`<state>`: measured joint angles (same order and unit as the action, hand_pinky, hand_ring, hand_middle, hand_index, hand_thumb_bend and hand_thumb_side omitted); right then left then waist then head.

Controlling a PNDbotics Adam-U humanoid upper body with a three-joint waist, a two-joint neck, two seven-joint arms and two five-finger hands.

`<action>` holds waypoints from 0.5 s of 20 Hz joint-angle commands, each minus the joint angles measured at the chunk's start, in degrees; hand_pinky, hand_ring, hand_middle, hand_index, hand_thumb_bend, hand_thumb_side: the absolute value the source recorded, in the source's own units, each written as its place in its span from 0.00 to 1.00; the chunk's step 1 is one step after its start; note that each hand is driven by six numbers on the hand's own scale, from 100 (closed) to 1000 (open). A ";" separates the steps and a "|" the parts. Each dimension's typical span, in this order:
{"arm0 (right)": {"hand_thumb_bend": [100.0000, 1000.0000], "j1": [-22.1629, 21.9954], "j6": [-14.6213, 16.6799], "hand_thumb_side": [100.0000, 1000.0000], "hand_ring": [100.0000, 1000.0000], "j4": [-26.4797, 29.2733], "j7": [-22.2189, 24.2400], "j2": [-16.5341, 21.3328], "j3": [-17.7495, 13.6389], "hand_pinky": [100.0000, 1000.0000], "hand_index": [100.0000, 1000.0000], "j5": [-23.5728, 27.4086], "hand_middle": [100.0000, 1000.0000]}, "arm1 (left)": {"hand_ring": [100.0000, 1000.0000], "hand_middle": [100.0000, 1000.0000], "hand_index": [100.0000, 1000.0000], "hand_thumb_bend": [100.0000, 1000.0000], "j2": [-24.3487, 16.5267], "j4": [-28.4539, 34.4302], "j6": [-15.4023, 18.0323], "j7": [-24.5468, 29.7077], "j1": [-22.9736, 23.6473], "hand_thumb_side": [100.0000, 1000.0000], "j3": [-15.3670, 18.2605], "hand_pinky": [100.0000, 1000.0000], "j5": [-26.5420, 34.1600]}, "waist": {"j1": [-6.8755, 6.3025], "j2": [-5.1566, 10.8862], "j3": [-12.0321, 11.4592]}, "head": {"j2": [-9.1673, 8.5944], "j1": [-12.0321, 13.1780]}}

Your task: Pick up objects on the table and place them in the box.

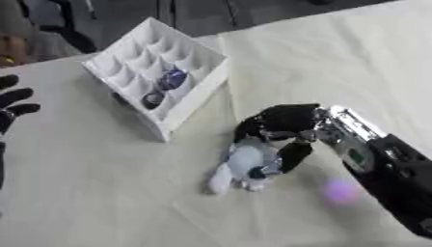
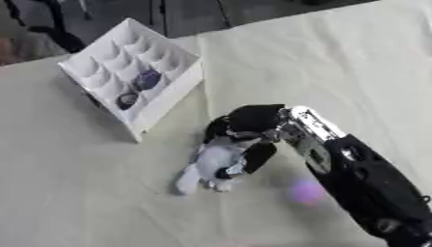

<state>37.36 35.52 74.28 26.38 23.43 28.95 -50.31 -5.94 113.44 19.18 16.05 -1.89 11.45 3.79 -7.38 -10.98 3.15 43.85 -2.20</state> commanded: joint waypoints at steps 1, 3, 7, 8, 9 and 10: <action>0.47 -0.33 -0.09 0.82 0.63 -0.97 -0.14 1.30 0.30 0.72 0.91 -3.07 0.85 | 0.78 0.80 0.89 0.16 -0.64 1.15 0.03 0.05 -0.59 0.99 0.02 0.71 0.24 | -0.45 -0.43 0.05 | 0.27 0.16; 0.47 -0.49 0.21 0.81 0.62 0.71 0.07 1.85 0.60 0.71 0.91 -2.94 0.85 | 0.78 0.80 0.89 0.16 -0.73 1.15 0.00 0.00 -0.64 0.99 0.08 0.71 0.20 | -0.25 -0.31 0.17 | 0.27 0.26; 0.46 -0.91 0.32 0.80 0.58 5.49 1.70 3.35 1.32 0.69 0.92 -0.24 0.85 | 0.78 0.80 0.89 0.16 -0.94 1.15 -0.09 -0.15 -0.78 0.99 0.22 0.71 0.13 | 0.18 -0.12 0.58 | 0.27 0.57; 0.46 -1.07 0.35 0.80 0.58 7.22 2.20 3.94 1.58 0.69 0.92 0.86 0.85 | 0.78 0.80 0.89 0.16 -0.99 1.15 -0.14 -0.19 -0.83 0.99 0.27 0.71 0.09 | 0.32 -0.07 0.71 | 0.27 0.70; 0.47 -1.22 0.33 0.79 0.57 9.14 2.79 4.59 1.89 0.69 0.92 2.06 0.85 | 0.78 0.80 0.89 0.16 -1.07 1.15 -0.19 -0.22 -0.83 0.99 0.31 0.72 0.05 | 0.50 0.01 0.87 | 0.27 0.85; 0.47 -1.38 0.25 0.79 0.57 11.34 3.45 5.35 2.18 0.69 0.92 3.35 0.85 | 0.78 0.80 0.89 0.16 -1.16 1.15 -0.24 -0.25 -0.81 0.99 0.36 0.72 -0.01 | 0.66 0.08 1.02 | 0.27 0.99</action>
<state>35.25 35.15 82.60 28.53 27.01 30.95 -48.48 -5.96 113.44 19.03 15.91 -2.11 11.47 3.77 -7.36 -10.98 4.25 43.85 -1.53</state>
